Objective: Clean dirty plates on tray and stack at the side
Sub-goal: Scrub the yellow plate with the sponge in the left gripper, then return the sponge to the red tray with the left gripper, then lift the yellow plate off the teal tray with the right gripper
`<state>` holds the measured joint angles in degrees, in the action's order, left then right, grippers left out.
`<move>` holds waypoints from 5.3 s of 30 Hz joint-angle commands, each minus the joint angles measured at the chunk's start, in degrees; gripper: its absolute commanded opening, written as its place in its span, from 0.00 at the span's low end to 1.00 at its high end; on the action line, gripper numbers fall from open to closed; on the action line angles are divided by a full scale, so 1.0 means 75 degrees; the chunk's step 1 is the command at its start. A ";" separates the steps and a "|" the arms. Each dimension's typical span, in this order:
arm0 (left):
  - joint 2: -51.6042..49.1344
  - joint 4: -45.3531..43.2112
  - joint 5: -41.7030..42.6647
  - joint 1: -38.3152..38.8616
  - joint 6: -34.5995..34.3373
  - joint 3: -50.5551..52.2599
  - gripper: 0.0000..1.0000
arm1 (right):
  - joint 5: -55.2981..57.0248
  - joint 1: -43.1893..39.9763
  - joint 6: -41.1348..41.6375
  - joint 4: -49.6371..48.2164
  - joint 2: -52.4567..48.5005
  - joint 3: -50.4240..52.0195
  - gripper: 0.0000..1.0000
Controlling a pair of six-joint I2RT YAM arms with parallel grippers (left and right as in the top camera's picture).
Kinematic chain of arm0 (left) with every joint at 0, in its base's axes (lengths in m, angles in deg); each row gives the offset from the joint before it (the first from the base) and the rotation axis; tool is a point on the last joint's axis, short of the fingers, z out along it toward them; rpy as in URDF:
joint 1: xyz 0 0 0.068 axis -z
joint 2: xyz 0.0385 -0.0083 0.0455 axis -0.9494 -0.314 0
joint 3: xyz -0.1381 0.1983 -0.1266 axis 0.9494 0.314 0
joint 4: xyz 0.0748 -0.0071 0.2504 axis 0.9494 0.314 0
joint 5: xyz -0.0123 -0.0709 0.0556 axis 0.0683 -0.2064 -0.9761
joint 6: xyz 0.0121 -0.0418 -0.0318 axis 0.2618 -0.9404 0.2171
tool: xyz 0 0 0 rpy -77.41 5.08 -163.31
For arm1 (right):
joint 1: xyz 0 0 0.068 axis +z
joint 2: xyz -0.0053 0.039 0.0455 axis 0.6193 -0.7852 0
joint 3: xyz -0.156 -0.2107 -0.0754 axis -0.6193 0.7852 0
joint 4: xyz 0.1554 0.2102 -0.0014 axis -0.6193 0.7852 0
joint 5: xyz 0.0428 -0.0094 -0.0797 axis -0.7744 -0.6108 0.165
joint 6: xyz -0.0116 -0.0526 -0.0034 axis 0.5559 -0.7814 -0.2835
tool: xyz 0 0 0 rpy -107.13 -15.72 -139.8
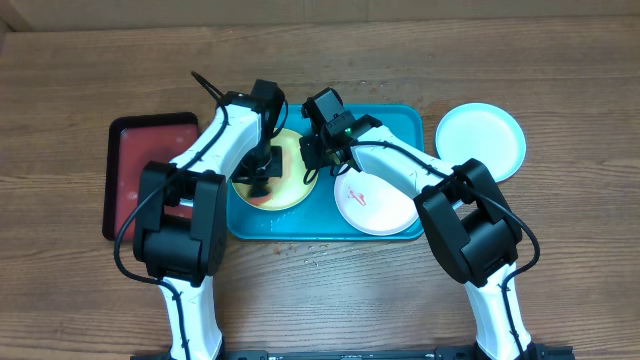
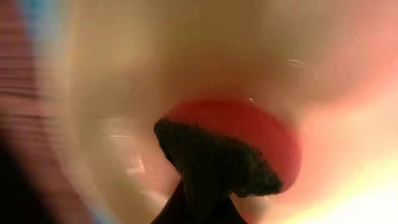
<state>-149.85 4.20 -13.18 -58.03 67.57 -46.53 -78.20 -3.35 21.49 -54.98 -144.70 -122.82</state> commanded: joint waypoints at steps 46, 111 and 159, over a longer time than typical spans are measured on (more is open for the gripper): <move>0.0082 0.1399 -0.2387 0.0047 -0.1679 -0.1565 0.04 | 0.0510 -0.0035 0.0009 0.0312 -0.0280 0.0277 0.04; -0.0673 0.2576 0.0810 -0.4220 -0.0592 -0.4503 1.00 | 0.2658 0.0143 -0.1023 0.1498 0.1142 -0.0854 0.04; -0.0673 0.2576 0.0810 -0.4220 -0.0592 -0.4503 1.00 | 0.7831 0.1976 -0.3850 0.1597 0.2162 -0.0973 0.04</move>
<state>-155.22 23.39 -7.50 -89.11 63.09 -79.36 -13.84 11.65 -10.86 -42.96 -130.31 -128.83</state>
